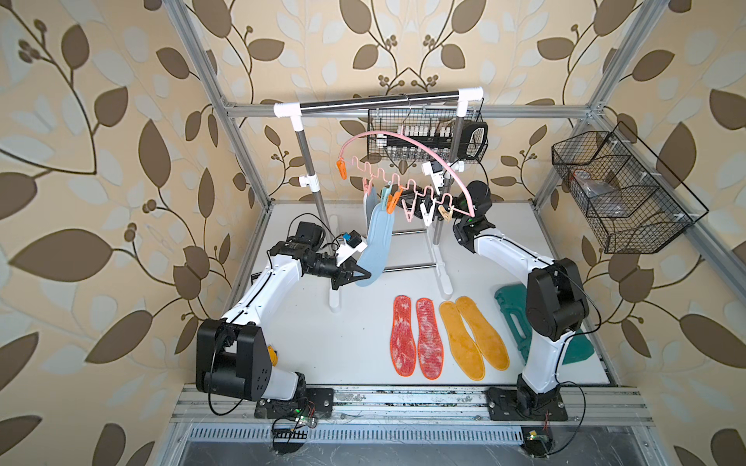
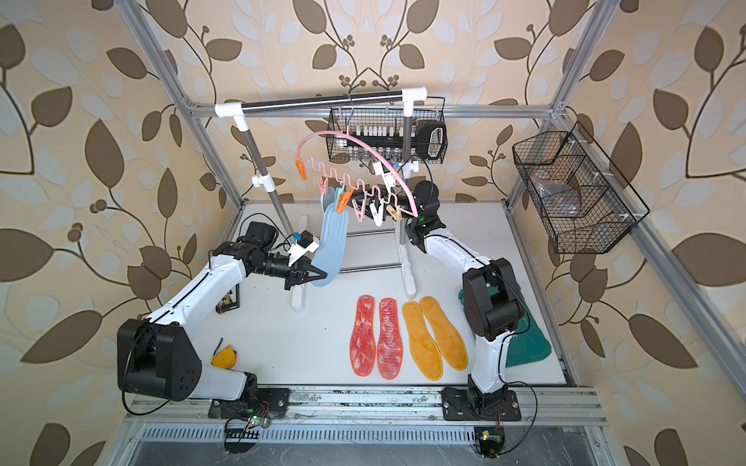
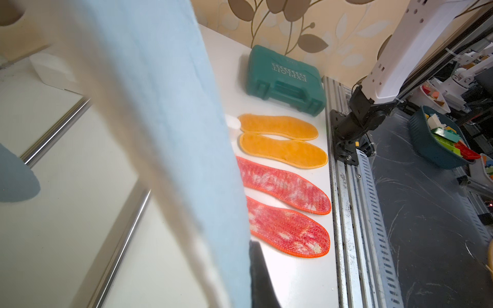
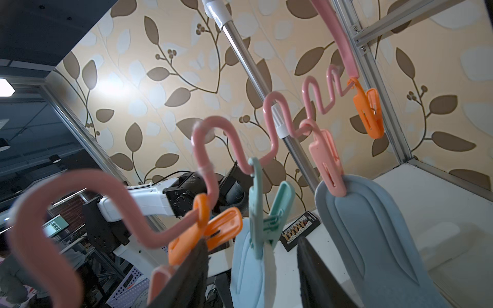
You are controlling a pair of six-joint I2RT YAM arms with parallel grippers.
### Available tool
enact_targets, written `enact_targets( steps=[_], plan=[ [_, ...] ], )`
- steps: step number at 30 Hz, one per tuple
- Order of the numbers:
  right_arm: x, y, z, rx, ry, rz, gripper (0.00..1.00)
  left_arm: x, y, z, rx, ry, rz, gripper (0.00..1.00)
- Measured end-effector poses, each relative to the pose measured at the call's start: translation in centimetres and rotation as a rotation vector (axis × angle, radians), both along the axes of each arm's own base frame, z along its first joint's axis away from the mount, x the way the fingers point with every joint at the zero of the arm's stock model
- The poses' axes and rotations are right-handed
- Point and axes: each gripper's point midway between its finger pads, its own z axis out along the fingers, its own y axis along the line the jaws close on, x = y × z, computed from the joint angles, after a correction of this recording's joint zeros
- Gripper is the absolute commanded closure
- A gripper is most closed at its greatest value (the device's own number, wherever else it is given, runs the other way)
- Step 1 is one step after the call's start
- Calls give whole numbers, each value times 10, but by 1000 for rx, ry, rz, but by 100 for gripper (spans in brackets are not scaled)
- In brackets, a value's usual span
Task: Take the shoe insoles off the hanger
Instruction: Open the clamp at the hanger.
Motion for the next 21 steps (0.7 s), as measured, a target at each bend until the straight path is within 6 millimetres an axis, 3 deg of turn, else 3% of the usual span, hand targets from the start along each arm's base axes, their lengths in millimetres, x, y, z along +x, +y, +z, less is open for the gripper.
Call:
enact_targets(
  steps=[9,15,21],
  plan=[
    [0,19,-1,7,13,27,50,0,0,-1,3,2,3,100],
    [8,21,-6,13,39,4,55,0,0,0,3,1,2,100],
    [10,22,2,26,30,2,57,0,0,0,2,3,2,100]
  ],
)
